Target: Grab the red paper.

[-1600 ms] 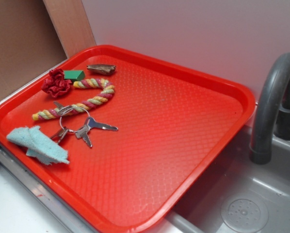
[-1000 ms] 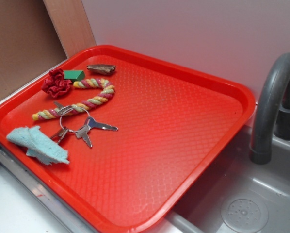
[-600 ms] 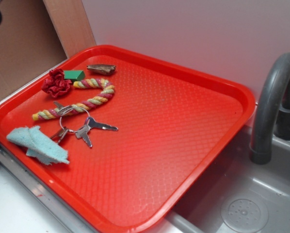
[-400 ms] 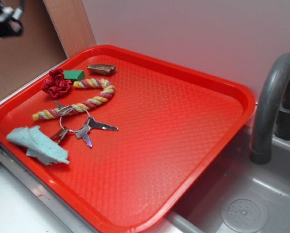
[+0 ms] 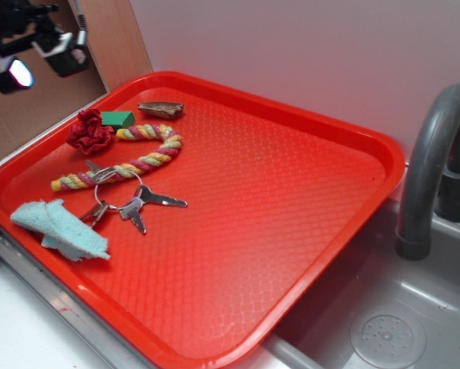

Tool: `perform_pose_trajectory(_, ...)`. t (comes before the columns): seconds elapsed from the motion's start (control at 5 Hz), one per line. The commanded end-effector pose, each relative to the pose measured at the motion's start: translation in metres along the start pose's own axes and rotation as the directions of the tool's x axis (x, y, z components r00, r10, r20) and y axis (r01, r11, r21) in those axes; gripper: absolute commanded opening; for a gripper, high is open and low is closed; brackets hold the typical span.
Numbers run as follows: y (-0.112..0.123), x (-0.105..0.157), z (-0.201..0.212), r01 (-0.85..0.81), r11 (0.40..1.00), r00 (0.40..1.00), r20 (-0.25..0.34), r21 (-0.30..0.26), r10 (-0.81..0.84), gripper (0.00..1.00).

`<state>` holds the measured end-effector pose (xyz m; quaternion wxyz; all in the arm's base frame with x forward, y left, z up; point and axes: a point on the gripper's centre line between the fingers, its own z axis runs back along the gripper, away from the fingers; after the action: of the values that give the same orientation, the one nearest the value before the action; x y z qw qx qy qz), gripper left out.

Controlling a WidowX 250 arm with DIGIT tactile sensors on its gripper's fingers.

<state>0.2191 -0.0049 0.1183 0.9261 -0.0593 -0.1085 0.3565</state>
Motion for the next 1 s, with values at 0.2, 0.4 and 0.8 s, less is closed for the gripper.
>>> perform_pose_trajectory(0.2, 0.006, 0.018, -0.056, -0.052, 0.995, 0.998, 0.044, 0.086, 0.048, 1.00)
perform_pose_trajectory(0.4, 0.010, 0.013, -0.075, -0.013, 0.990, 1.000, 0.030, 0.144, 0.008, 1.00)
perform_pose_trajectory(0.8, 0.002, 0.009, -0.078, 0.048, 0.987, 0.997, 0.047, 0.153, -0.056, 0.00)
